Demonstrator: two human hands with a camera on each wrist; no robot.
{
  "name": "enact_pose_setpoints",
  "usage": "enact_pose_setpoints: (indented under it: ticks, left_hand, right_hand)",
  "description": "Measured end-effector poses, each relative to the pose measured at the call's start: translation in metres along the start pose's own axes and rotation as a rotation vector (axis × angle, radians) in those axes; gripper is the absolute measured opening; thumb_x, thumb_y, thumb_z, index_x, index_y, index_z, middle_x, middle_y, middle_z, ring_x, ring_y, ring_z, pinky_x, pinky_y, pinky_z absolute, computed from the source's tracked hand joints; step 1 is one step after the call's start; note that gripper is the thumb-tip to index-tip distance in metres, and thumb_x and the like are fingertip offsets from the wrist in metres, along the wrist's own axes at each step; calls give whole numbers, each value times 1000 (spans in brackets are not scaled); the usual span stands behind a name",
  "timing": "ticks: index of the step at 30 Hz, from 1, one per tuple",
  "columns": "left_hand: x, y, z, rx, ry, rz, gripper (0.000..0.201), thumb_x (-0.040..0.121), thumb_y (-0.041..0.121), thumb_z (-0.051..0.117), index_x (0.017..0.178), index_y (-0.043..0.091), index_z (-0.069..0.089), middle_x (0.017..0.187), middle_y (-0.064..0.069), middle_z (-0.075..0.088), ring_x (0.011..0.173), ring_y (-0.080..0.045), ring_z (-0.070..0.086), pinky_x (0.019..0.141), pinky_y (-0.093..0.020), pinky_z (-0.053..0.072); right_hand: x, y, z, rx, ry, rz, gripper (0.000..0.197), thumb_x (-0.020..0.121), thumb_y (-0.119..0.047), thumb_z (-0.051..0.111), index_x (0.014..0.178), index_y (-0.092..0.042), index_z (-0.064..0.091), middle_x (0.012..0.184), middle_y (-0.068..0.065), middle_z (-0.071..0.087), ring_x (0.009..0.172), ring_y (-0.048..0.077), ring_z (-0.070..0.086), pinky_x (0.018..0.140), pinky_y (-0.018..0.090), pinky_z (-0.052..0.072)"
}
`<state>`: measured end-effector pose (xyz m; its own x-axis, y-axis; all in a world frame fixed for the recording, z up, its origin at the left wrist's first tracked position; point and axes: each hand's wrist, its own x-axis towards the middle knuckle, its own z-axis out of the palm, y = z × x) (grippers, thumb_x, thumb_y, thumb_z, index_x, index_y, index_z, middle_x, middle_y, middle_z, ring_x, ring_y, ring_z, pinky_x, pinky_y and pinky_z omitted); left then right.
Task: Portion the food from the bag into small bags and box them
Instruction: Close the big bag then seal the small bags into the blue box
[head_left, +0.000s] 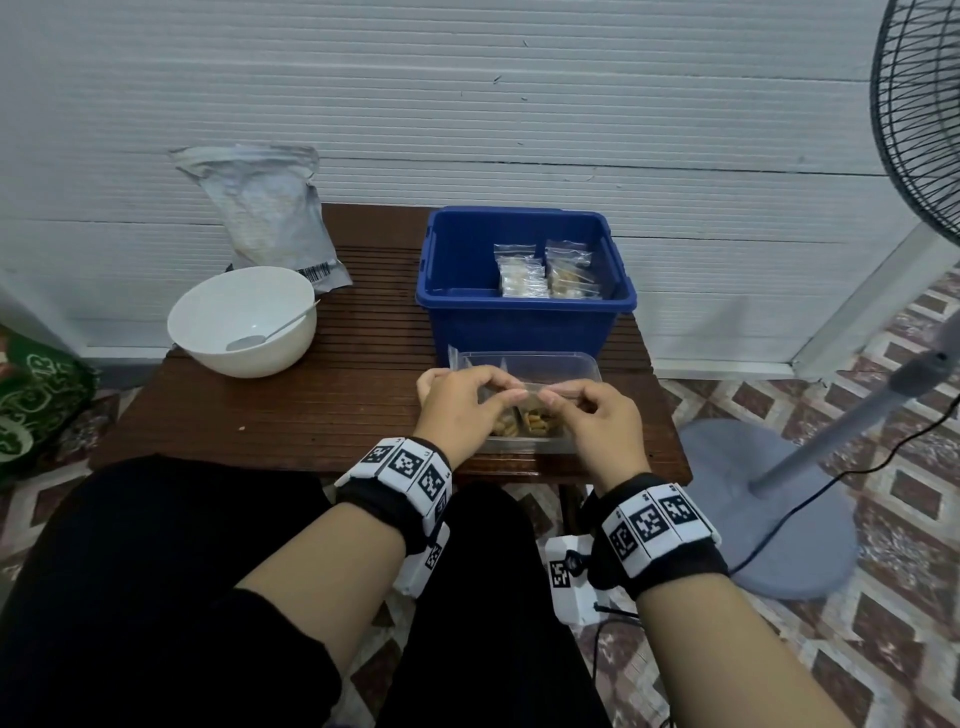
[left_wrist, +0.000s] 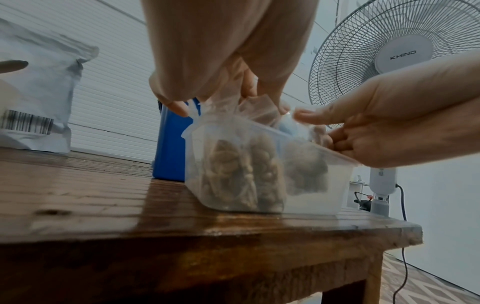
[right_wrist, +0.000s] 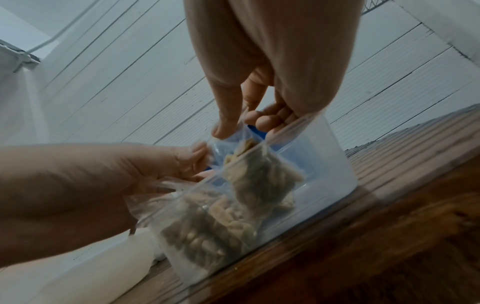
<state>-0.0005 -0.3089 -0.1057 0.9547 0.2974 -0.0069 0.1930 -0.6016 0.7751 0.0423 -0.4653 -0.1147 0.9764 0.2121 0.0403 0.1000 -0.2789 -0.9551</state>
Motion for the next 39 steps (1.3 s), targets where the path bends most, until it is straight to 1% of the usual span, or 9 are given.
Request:
enact_pose_setpoints:
  ticks: [2,7,12,18,21,23,26,31,39]
  left_hand:
    - [0,1,-2,-6,-12,-8,3,88,43,63,90,41,63,103,17,62,124,-24,27,91,-26,18]
    - [0,7,-3,17,0,24,5,90,42,60,89,39,63,99,21,59,112,-14,30,82,-24,14]
    - [2,6,-3,18,8,79,6,86,47,63,81,46,62,99,24,64,117,-15,41,74,-22,12]
    - [13,17,-31,-199,121,181,6,84,51,62,81,48,67,89,26,68,101,3,59,105,-41,34]
    - [33,14,-56,-330,229,139,14,92,36,60,97,29,71,96,17,68,94,6,58,92,-26,47]
    - [48,12,-74,-308,286,109,13,95,29,57,100,26,68,98,17,65,92,8,57,83,-11,43]
    - [77,4,-94,-247,327,43,14,96,25,56,104,21,66,102,12,63,94,-1,55,78,-8,39]
    - [120,-10,-109,-184,241,-78,29,96,28,55,120,14,62,110,7,58,97,-4,50,81,-13,34]
    - [161,-30,-104,-258,44,-108,41,93,34,60,132,20,52,121,8,60,100,-4,55,86,-20,43]
  right_hand:
    - [0,0,-2,6,-3,6,10,84,-18,70,81,-27,72,94,6,71,94,18,64,88,32,50]
    - [-1,-3,-6,17,-14,5,11,88,-15,66,81,-24,68,89,-1,70,88,12,64,72,12,47]
    - [1,-6,-6,-108,-77,-65,10,84,-17,70,83,-27,67,97,4,66,91,11,61,78,13,44]
    - [19,-55,-23,-324,-101,-211,12,88,-14,65,80,-23,65,80,-9,64,75,-3,55,66,8,38]
    - [42,-100,-33,-419,-140,-272,13,90,-15,62,79,-21,62,73,-9,61,68,1,54,58,7,37]
    - [63,-134,-36,-502,-166,-318,11,90,-16,62,80,-19,64,74,-4,64,68,7,55,58,8,37]
    - [101,-178,-31,-670,-251,-362,7,89,-19,64,82,-17,65,72,-4,62,71,12,56,57,10,36]
    - [168,-211,6,-905,-431,-383,4,86,-18,66,84,-19,63,72,-9,55,78,12,53,57,14,35]
    - [252,-175,80,-1137,-686,-268,3,84,-17,70,84,-19,68,77,-7,67,75,7,59,69,23,45]
